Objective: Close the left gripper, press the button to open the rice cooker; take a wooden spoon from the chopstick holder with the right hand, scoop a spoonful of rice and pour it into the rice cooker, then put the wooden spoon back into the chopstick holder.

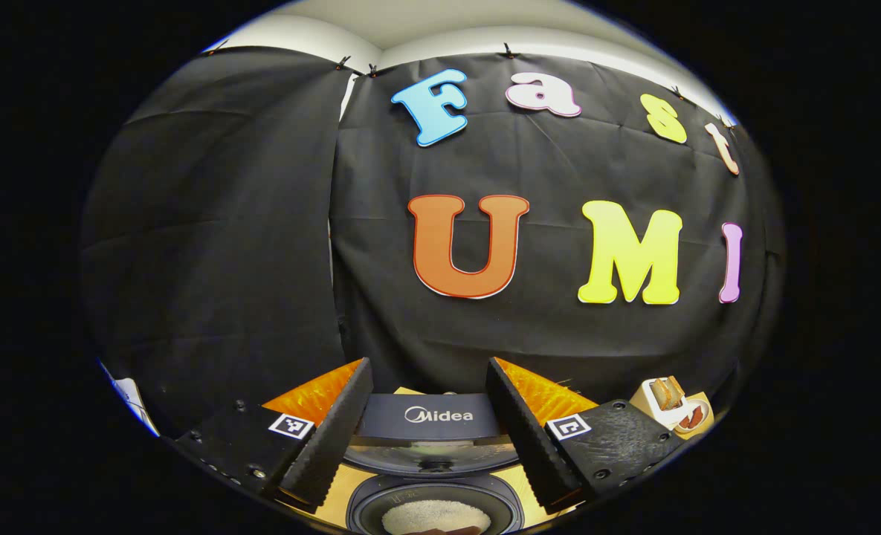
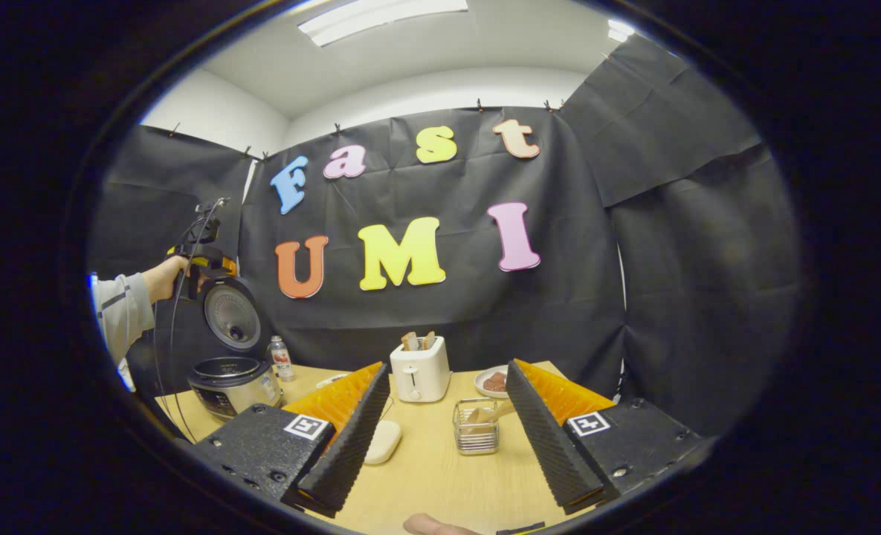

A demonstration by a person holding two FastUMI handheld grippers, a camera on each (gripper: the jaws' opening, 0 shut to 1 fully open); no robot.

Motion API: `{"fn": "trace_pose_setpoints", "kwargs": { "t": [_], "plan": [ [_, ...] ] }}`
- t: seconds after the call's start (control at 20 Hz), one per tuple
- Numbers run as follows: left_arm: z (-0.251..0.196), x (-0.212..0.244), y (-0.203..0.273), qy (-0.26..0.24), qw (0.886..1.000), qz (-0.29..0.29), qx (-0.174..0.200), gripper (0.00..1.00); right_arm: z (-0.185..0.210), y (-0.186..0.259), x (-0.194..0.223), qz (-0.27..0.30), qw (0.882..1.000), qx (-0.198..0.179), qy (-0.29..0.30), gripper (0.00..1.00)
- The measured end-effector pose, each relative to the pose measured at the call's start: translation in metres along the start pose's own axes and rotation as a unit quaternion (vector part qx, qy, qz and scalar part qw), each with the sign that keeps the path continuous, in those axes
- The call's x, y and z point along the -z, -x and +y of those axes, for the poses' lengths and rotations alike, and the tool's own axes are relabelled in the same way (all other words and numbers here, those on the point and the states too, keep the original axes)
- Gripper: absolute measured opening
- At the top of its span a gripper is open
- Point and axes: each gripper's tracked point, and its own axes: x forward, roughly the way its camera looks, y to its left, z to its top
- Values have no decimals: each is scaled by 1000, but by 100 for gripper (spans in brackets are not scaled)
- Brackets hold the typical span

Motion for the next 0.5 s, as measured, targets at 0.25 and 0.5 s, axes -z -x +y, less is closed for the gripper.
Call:
{"fn": "trace_pose_setpoints", "kwargs": {
  "t": [0.25,0.5],
  "plan": [
    [-1,11,34,2,1000,15,5,98,15,17,-10,-15,1000,-18,-3,100],
    [-6,37,73,-4,999,35,11,98,36,33,-17,-25,998,-51,11,100]
  ]
}}
